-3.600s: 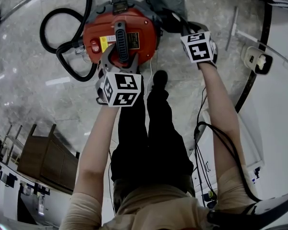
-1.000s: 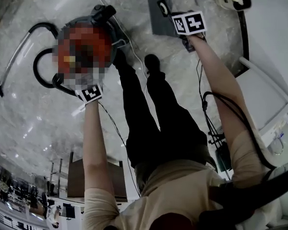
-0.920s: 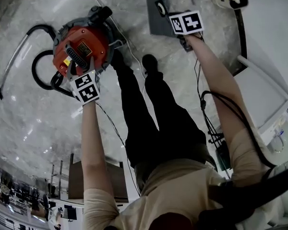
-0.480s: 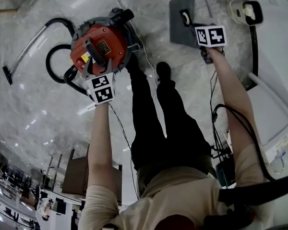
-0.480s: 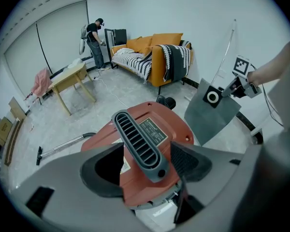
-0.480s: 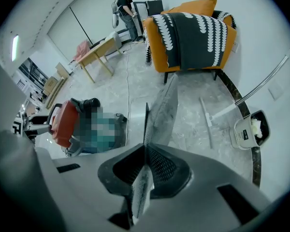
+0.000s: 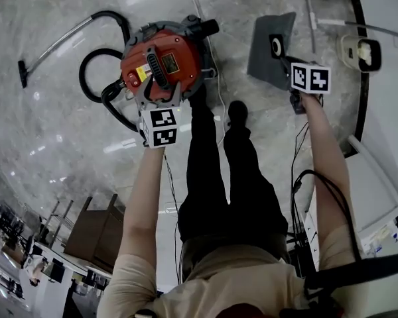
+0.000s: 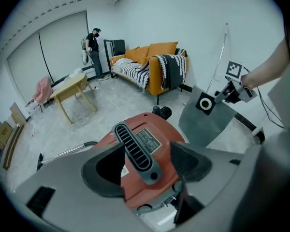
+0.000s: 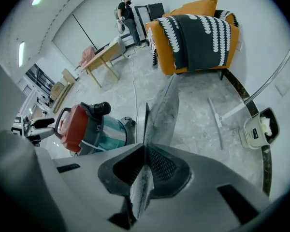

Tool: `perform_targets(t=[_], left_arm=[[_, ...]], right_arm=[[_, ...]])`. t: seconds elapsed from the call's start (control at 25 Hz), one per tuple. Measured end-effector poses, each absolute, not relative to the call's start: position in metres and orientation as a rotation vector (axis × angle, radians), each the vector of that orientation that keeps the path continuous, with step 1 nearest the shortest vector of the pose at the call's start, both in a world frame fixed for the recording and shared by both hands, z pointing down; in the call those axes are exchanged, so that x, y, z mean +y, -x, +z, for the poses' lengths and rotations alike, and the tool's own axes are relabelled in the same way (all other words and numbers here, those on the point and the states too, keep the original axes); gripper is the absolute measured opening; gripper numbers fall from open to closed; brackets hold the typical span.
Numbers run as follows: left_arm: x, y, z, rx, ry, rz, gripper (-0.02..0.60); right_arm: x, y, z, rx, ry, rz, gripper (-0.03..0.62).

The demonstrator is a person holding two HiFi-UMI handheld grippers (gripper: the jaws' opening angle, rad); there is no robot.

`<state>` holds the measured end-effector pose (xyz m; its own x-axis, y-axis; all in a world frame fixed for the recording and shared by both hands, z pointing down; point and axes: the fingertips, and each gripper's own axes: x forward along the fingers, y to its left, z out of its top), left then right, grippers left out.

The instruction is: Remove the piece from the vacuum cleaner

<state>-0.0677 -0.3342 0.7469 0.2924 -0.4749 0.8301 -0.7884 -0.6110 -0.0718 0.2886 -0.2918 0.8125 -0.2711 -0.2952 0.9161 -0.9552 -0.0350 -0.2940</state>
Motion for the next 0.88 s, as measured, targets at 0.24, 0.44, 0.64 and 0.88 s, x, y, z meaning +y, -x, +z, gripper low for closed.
perform_targets(t=[0.24, 0.44, 0.64, 0.88], left_arm=[[-0.319, 0.074, 0.74, -1.199, -2.218, 1.233, 0.298], [-0.282, 0.064, 0.742, -1.205, -2.172, 1.224, 0.298], [-0.257, 0.023, 0.736, -1.155, -2.197, 1.181, 0.298], [-0.236, 0.014, 0.761, -1.017, -2.228, 1.179, 0.298]], right_arm=[[-0.296, -0.28, 0.808, -1.694, -1.393, 1.518, 0.026], [-0.276, -0.28, 0.796, -1.711, -1.339, 1.512, 0.026], [-0.253, -0.293, 0.785, -1.751, -1.308, 1.602, 0.026], [-0.237, -0.282, 0.803, -1.714, -1.422, 1.799, 0.028]])
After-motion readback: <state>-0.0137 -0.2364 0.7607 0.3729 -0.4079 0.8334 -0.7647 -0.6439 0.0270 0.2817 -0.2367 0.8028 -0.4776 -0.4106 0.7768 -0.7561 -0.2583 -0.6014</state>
